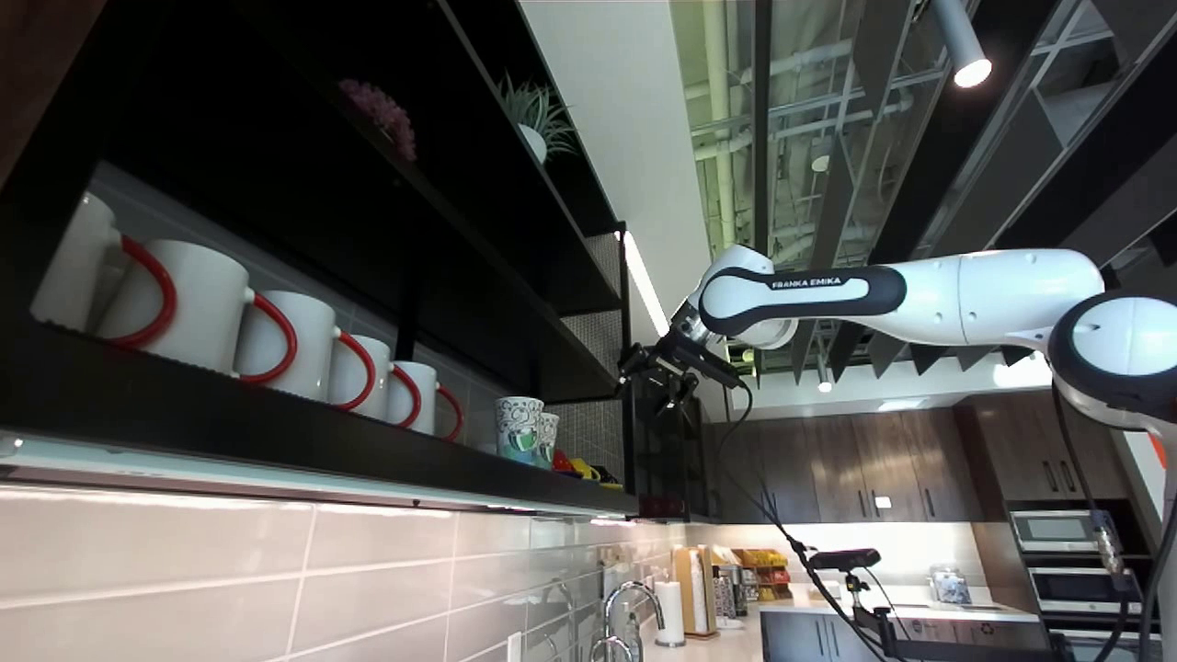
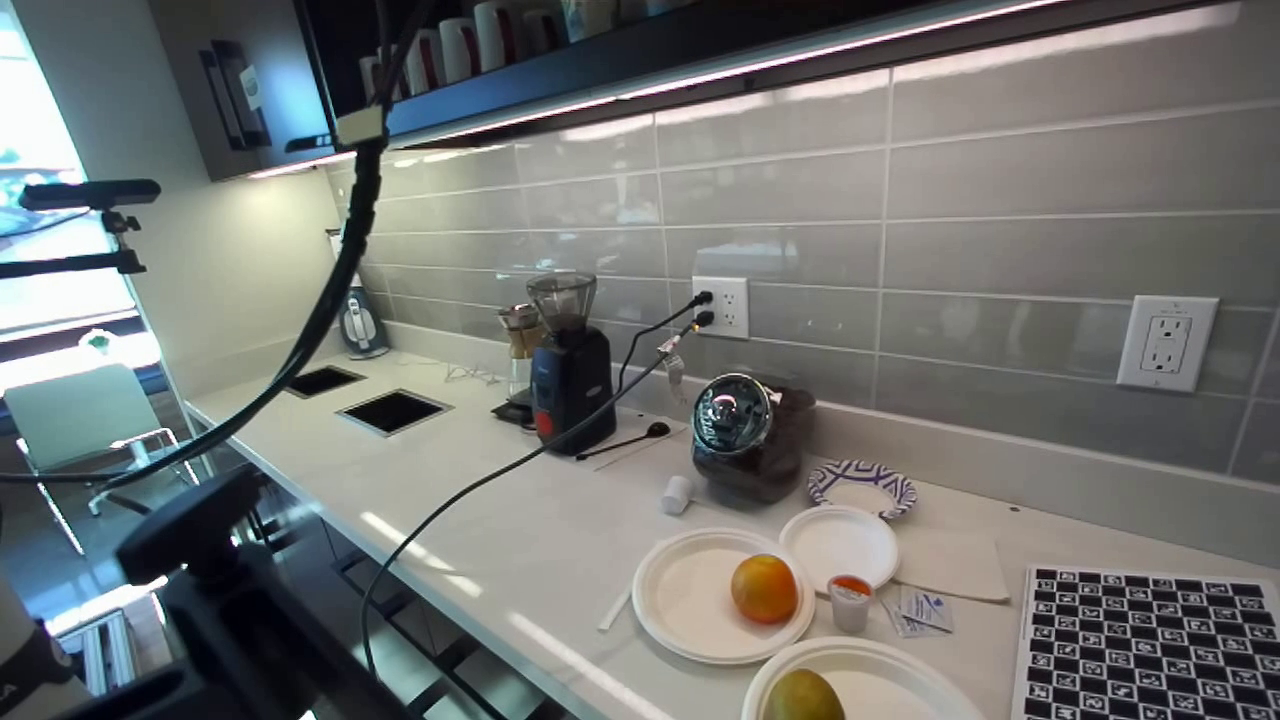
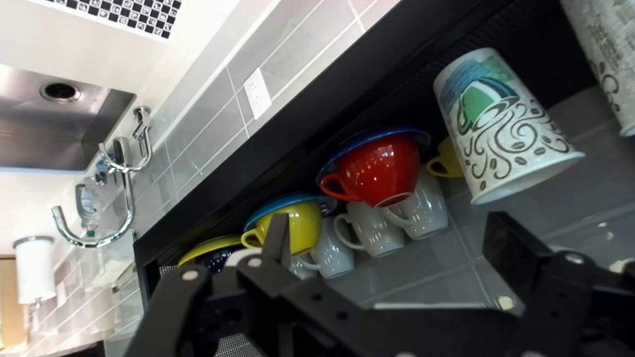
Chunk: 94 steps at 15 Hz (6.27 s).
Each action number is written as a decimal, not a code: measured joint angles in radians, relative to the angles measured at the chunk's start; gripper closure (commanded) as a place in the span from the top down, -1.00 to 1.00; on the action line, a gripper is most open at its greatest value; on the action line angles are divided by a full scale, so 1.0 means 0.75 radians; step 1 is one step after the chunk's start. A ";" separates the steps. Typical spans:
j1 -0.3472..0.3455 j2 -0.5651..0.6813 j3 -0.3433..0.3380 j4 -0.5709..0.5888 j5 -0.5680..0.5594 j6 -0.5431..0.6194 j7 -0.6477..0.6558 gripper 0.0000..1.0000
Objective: Stack the cups together, then put them upside down
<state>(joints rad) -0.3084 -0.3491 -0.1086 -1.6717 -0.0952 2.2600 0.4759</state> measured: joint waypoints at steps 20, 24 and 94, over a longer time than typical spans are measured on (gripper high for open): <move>0.076 0.610 -0.139 0.769 0.364 -0.339 -0.287 1.00; 0.076 0.685 -0.131 0.835 0.375 -0.348 -0.309 1.00; 0.014 0.657 -0.066 1.060 0.750 -0.642 -0.697 1.00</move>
<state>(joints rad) -0.2981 0.1438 -0.1579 -0.8765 0.4672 1.7783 -0.0469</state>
